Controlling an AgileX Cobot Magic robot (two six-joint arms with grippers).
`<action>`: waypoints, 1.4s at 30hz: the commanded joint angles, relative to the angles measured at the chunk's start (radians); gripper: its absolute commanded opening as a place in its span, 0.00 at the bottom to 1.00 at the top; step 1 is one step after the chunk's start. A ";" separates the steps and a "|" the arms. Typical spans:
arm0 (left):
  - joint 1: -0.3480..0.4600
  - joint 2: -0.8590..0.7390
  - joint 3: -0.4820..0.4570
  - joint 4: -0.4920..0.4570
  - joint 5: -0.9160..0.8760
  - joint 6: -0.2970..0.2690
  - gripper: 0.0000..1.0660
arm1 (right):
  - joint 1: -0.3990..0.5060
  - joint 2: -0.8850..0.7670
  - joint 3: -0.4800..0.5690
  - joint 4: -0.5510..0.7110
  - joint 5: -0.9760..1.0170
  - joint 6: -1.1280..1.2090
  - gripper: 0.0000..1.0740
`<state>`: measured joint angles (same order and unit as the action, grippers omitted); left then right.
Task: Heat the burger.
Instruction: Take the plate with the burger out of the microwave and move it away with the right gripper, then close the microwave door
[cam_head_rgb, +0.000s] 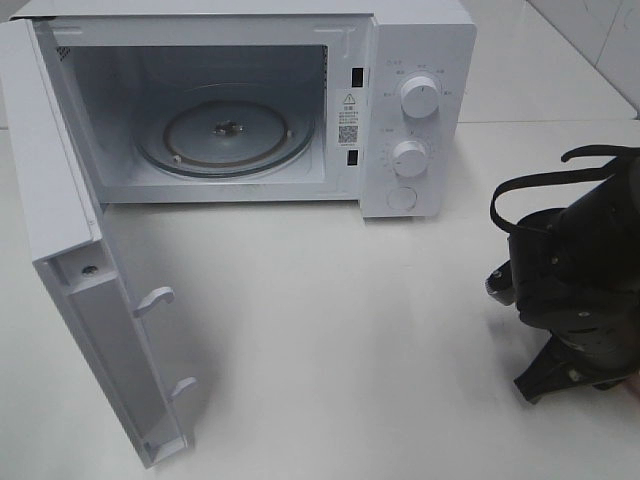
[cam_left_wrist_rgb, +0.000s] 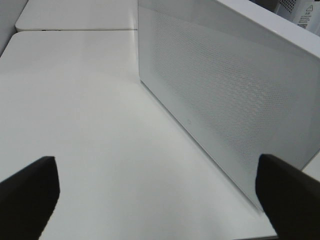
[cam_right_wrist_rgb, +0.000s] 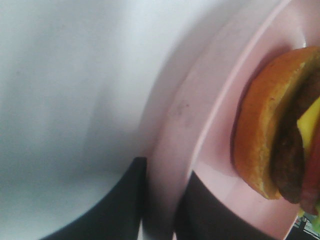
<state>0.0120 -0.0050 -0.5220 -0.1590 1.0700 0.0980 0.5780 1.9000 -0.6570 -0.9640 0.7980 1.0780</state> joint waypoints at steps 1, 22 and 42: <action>0.001 -0.015 0.004 -0.004 -0.003 -0.001 0.94 | -0.002 -0.026 -0.003 0.028 0.022 -0.010 0.32; 0.001 -0.015 0.004 -0.004 -0.003 -0.001 0.94 | -0.002 -0.714 -0.003 0.492 -0.120 -0.613 0.55; 0.001 -0.015 0.004 -0.004 -0.003 -0.001 0.94 | -0.002 -1.216 -0.003 0.820 0.103 -0.945 0.77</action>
<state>0.0120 -0.0050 -0.5220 -0.1590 1.0700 0.0980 0.5780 0.7120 -0.6610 -0.1510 0.8790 0.1450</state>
